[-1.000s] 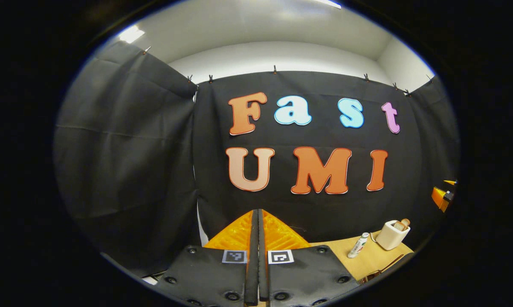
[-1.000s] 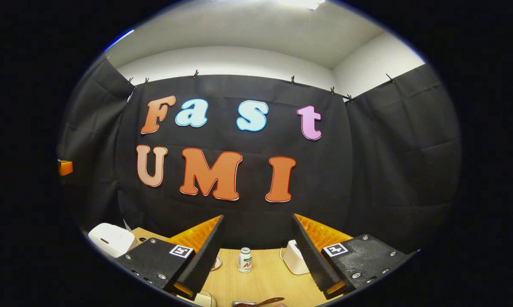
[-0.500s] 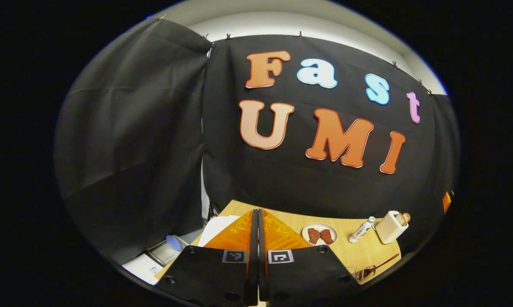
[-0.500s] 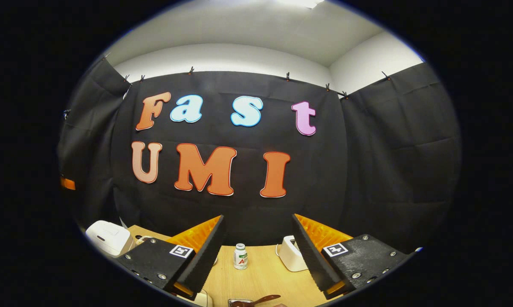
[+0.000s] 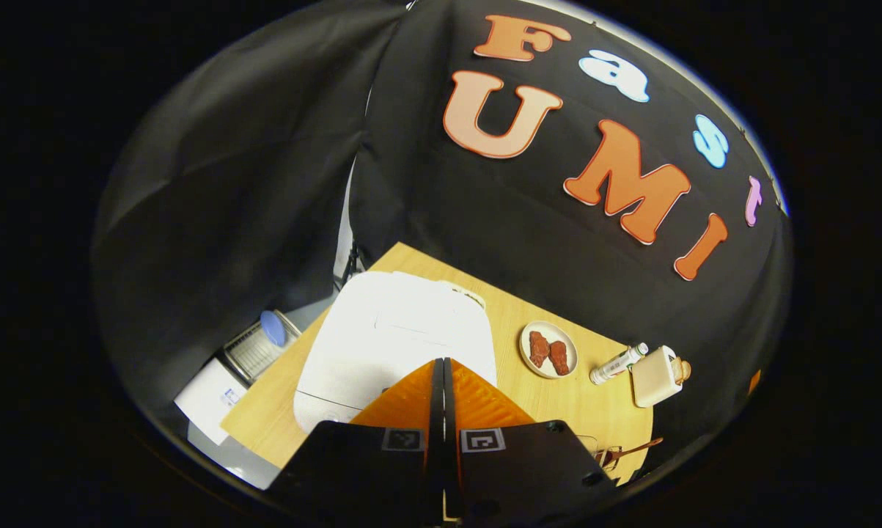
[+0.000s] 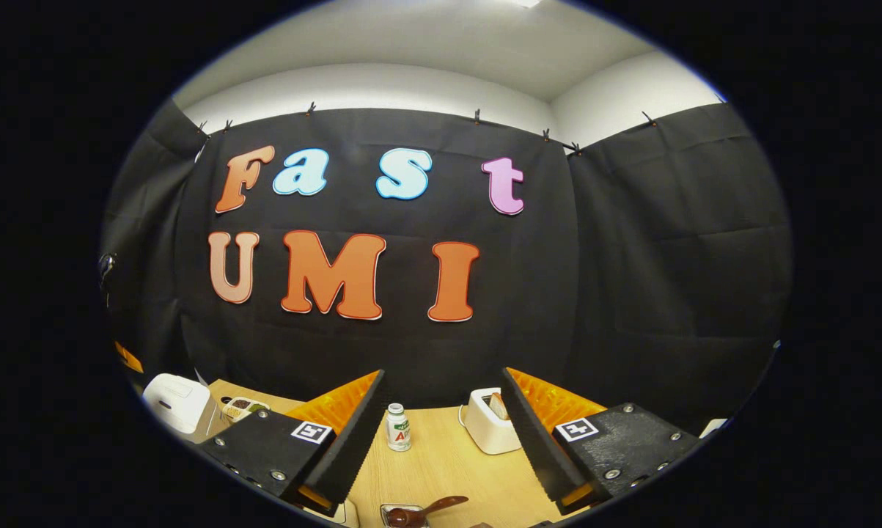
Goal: Close the left gripper, press the button to open the rice cooker; take a wooden spoon from the chopstick holder with the right hand, scoop a spoonful of rice and pour it into the rice cooker, then put the wooden spoon back into the chopstick holder.
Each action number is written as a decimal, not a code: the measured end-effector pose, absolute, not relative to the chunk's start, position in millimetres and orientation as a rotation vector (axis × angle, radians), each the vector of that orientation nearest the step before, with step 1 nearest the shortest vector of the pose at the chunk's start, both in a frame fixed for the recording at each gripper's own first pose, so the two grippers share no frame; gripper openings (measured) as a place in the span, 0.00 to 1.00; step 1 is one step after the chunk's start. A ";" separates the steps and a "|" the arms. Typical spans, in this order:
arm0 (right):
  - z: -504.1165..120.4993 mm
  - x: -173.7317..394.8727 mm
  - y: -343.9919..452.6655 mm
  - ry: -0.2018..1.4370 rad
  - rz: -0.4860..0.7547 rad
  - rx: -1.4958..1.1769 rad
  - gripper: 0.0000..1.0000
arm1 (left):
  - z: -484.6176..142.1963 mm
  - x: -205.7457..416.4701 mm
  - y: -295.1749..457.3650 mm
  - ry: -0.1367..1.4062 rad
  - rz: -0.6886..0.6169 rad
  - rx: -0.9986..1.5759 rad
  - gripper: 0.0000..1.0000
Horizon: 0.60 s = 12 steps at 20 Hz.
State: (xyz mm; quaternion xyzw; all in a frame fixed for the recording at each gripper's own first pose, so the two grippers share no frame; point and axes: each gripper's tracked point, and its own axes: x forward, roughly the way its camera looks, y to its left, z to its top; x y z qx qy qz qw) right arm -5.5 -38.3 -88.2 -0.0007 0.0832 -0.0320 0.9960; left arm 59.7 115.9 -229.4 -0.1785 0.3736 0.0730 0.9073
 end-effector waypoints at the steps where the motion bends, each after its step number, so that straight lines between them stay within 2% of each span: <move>1: -90.8 -6.6 -40.5 0.175 -0.071 -0.008 0.95 | -241.1 63.0 115.7 0.792 0.147 -0.376 0.06; 7: -107.4 -12.5 -47.1 0.213 -0.096 -0.027 0.95 | -288.8 59.4 113.0 0.929 0.167 -0.420 0.06; 12: -120.3 -17.4 -49.8 0.248 -0.102 -0.029 0.95 | -314.7 57.6 111.2 0.983 0.160 -0.396 0.06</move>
